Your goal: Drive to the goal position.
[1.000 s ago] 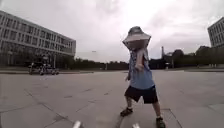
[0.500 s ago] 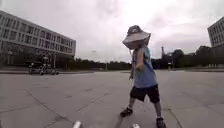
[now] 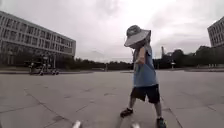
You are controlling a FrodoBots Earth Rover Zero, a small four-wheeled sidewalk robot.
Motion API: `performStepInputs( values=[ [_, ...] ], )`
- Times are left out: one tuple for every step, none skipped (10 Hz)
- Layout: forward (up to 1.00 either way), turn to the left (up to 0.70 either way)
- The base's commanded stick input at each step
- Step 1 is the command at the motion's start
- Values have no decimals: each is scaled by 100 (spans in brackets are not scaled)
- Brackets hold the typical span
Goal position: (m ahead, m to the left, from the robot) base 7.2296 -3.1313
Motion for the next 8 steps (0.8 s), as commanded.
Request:
performStepInputs(
  values=[
    [6, 0],
    [6, 0],
    [6, 0],
    [6, 0],
    [6, 0],
    [6, 0],
    [5, 0],
    [4, 0]
  ],
)
